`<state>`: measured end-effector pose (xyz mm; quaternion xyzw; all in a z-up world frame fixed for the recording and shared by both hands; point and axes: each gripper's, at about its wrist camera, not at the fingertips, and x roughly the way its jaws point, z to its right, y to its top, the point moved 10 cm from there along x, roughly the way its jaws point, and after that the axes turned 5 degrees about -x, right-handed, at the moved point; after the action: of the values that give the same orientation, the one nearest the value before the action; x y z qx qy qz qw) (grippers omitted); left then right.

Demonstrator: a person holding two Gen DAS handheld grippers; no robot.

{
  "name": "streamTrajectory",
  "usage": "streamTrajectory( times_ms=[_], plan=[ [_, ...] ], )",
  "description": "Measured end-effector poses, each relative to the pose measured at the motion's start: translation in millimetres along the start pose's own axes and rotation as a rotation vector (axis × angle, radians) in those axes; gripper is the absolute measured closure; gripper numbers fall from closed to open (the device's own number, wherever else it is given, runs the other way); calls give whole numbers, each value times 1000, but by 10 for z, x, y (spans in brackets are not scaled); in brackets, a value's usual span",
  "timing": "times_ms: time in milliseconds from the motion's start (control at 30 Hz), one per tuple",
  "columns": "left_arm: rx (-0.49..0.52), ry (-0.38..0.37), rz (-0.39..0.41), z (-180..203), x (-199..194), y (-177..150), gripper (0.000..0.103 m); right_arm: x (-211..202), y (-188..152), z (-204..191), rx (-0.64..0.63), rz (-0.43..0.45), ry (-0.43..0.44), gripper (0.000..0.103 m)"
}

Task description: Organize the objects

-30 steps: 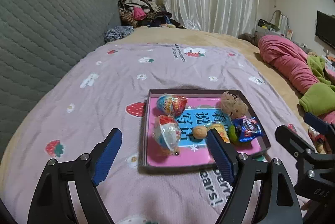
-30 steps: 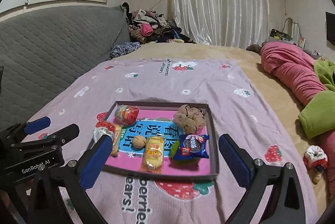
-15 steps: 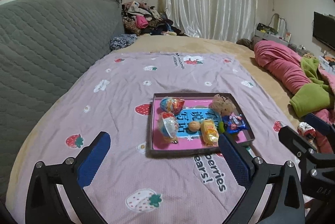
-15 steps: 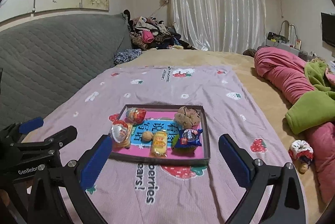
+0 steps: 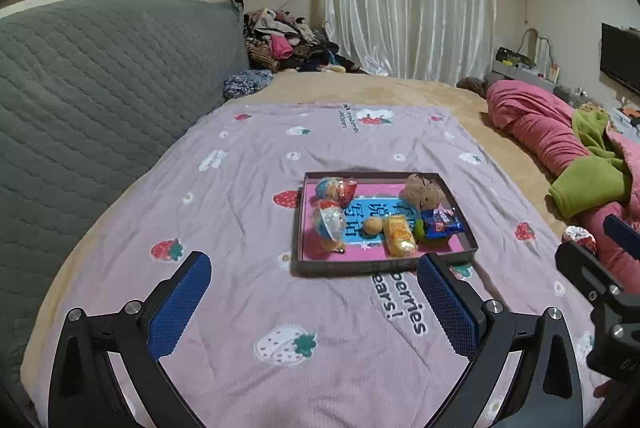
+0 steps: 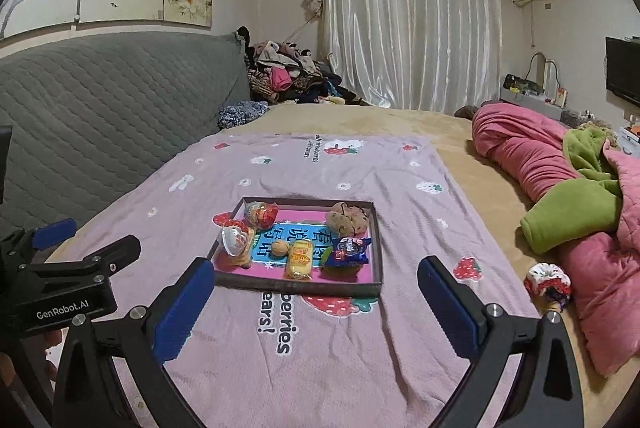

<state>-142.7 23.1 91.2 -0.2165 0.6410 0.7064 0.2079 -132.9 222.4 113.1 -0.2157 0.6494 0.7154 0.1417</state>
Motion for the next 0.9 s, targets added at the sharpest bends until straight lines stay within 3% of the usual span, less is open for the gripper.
streamTrajectory(
  times_ms=[900],
  plan=[
    [9, 12, -33, -57, -189, -410, 0, -305, -311, 18, -22, -16, -17, 1]
  ],
)
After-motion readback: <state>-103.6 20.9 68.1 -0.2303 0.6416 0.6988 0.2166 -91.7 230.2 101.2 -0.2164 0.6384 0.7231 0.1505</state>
